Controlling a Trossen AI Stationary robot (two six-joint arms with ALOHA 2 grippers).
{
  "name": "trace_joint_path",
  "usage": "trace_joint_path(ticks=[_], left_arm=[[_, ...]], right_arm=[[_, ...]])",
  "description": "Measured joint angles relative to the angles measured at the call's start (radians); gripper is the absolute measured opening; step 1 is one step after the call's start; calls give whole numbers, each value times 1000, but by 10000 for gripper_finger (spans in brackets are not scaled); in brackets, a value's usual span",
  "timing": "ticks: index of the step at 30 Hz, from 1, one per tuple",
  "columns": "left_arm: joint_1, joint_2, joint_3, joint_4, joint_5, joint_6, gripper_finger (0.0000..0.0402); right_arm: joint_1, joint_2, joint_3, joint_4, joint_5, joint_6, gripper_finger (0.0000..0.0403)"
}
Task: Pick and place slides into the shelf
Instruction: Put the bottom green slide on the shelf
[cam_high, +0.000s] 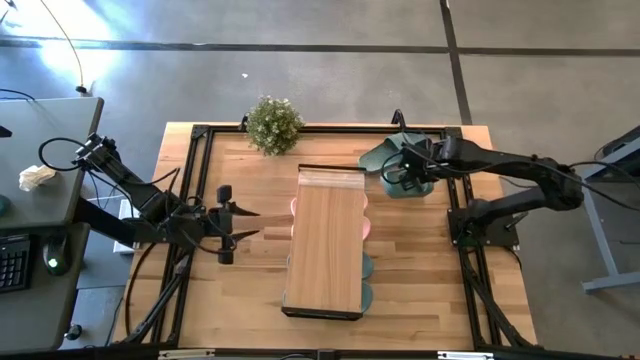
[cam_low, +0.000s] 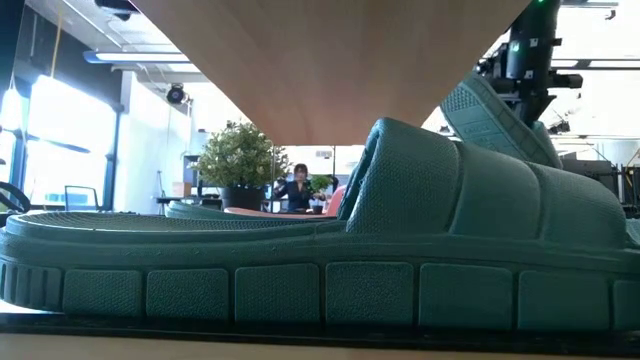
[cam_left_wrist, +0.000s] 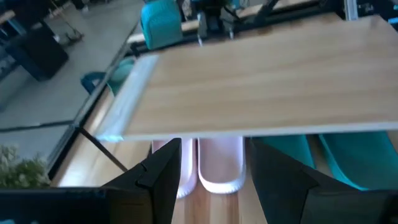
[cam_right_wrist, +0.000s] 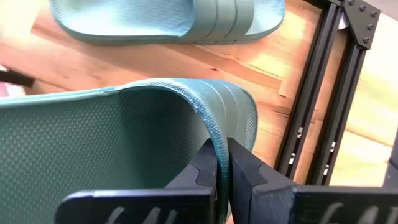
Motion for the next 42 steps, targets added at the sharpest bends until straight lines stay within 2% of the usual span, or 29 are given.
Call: trace_joint_path(ticks=[9, 18, 23, 28, 32, 38, 42], left_arm=[[0, 0, 0, 178, -5, 207, 175], [1, 9, 1, 446, 3, 577, 175], [36, 18, 75, 455, -5, 729, 175], [131, 75, 219, 320, 67, 827, 175], [196, 165, 381, 109, 112, 870, 175], [246, 320, 640, -232, 118, 873, 175], [245, 412, 782, -354, 120, 891, 175]], right_arm=[[56, -3, 21, -7, -21, 18, 0], [91, -3, 241, -37, -3, -1, 0], [108, 23, 366, -38, -3, -28, 0], [142, 135, 523, -40, -17, -107, 0], [169, 269, 685, -91, -23, -165, 0], [195, 478, 970, -238, -23, -246, 0], [201, 606, 1151, -309, -28, -274, 0]])
